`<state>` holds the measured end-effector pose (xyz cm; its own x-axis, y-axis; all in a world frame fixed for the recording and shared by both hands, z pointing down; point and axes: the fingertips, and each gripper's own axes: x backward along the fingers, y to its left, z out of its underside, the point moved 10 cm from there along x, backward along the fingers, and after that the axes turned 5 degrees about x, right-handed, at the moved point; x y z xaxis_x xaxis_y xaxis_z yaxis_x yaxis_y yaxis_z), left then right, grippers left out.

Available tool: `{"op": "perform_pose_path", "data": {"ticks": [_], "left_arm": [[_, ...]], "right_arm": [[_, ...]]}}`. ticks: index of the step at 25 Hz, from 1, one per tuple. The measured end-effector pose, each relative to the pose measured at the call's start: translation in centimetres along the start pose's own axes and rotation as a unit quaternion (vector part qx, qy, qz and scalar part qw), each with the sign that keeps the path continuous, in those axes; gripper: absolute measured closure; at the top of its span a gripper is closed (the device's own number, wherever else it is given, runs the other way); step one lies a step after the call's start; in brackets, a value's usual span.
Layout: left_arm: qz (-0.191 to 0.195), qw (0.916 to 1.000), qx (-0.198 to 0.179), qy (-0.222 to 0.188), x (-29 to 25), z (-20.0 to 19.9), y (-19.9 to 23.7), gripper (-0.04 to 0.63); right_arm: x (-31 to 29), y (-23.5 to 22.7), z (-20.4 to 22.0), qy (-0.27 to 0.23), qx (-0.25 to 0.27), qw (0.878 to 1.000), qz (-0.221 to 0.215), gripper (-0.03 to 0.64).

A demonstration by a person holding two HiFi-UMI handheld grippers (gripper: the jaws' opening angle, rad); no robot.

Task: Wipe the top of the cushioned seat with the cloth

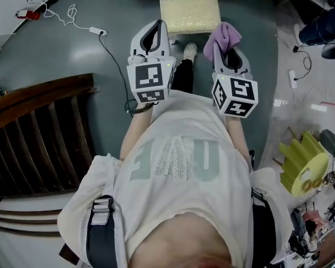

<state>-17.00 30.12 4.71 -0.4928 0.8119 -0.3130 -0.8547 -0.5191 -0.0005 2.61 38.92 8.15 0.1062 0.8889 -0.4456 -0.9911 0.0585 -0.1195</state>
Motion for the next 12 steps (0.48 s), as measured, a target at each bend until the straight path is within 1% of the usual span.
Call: {"op": "perform_pose_path", "data": {"ticks": [2,6,9,12], "left_arm": [[0.006,1.0000,0.001,-0.002,-3.1,-1.4,1.3,0.603],[0.018,0.9995,-0.016,-0.022,-9.1,-4.7,3.2,0.603],[0.031,0.9990,-0.010,-0.031,-13.3,-6.6,4.5,0.603],[0.038,0.9987,-0.006,-0.031,-16.7,-8.0,5.6,0.603]], "right_arm": [[-2.8,-0.7,-2.2,0.003,0.004,1.000,0.006,0.526],[-8.2,-2.2,-7.0,-0.002,0.018,1.000,0.016,0.526],[-12.1,-3.0,-10.2,-0.006,0.033,0.999,0.020,0.526],[-15.0,-4.2,-12.2,-0.005,0.045,0.999,0.030,0.527]]}}
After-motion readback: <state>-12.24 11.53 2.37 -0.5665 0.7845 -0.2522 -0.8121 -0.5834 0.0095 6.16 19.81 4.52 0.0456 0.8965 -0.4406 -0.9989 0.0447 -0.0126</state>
